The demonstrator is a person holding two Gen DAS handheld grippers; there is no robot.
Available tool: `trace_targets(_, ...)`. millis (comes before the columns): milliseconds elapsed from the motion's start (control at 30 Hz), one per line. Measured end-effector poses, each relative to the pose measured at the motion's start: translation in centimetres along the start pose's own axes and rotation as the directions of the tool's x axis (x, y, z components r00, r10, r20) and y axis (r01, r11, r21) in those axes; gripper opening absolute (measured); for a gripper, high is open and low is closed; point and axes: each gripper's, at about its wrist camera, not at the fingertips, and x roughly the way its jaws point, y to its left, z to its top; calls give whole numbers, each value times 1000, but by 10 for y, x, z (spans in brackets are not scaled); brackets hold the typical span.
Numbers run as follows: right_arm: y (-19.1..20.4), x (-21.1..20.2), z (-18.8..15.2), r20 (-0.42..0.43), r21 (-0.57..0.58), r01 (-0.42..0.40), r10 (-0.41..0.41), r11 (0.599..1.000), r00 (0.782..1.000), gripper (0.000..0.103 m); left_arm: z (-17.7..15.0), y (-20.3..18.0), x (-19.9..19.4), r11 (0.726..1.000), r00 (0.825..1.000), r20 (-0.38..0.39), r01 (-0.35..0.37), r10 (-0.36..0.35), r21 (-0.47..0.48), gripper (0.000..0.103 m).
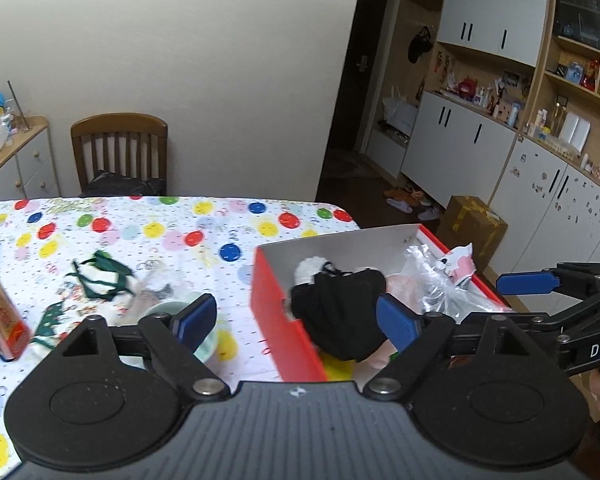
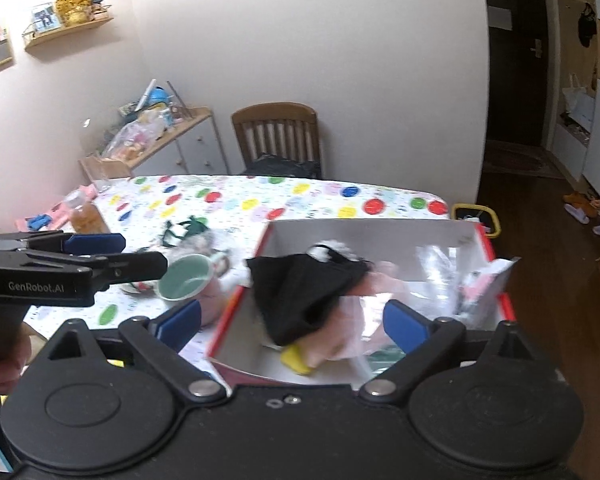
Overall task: Organize soft objects
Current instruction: 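Open the left gripper on the mask while the right gripper releases the bag, then withdraw both grippers from the shoebox toward the Christmas tote and bubble wrap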
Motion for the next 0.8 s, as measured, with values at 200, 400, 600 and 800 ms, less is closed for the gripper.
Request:
trace_targets(200,37,16,11,-2,7,-30,30,1000,1000,102,-7,44,-21,1000,1000,17,0,0,-28,101)
trace_targets(400,74,38,24,-10,6,-54,54,998,998,103,-16,88,-34,999,998,62,-1,3,-32,103)
trace_targets(600,106,72,41,-35,0,-39,39,999,999,103,-22,131,-31,999,997,63,-47,48,-11,103)
trace_targets(800,134,115,60,-88,-43,-33,29,999,996,103,-29,176,-13,996,996,31,-82,83,-32,103)
